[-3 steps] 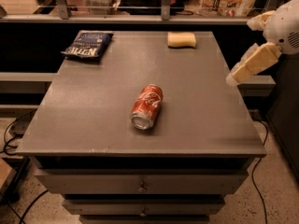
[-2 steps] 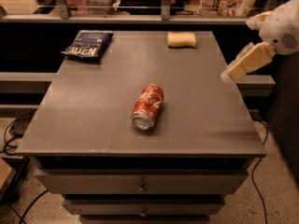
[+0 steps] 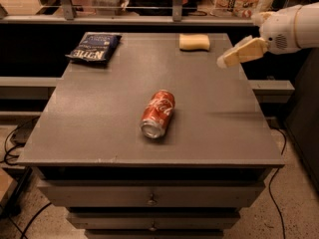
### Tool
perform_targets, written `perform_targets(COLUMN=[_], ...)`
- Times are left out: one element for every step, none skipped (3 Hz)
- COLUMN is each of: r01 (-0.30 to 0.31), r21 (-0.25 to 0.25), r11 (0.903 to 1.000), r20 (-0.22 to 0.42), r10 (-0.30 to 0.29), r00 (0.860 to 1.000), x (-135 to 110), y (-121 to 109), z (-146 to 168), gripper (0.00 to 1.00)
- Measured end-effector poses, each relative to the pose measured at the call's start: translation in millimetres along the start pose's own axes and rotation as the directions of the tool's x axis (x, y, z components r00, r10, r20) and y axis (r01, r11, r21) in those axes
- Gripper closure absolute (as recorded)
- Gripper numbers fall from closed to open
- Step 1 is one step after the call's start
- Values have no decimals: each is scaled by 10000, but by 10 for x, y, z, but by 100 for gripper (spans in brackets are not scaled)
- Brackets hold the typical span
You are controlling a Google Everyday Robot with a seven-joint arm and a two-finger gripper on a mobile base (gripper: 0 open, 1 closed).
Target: Move sponge near blue chip bag
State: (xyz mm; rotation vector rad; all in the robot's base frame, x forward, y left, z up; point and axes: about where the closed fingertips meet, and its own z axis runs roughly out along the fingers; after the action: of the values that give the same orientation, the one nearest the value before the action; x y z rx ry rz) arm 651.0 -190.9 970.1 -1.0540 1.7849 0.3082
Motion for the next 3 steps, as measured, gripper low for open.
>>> perform_targets(r01=[-721, -1319, -1793], r21=[269, 336, 419], r11=[9970, 9907, 9829], r20=[837, 1305, 1544], r10=[696, 1265, 1709], r00=[9941, 9833, 9731], x=[3, 16, 42], y=[-294, -521, -699], z=[295, 561, 820], gripper=[0, 0, 0])
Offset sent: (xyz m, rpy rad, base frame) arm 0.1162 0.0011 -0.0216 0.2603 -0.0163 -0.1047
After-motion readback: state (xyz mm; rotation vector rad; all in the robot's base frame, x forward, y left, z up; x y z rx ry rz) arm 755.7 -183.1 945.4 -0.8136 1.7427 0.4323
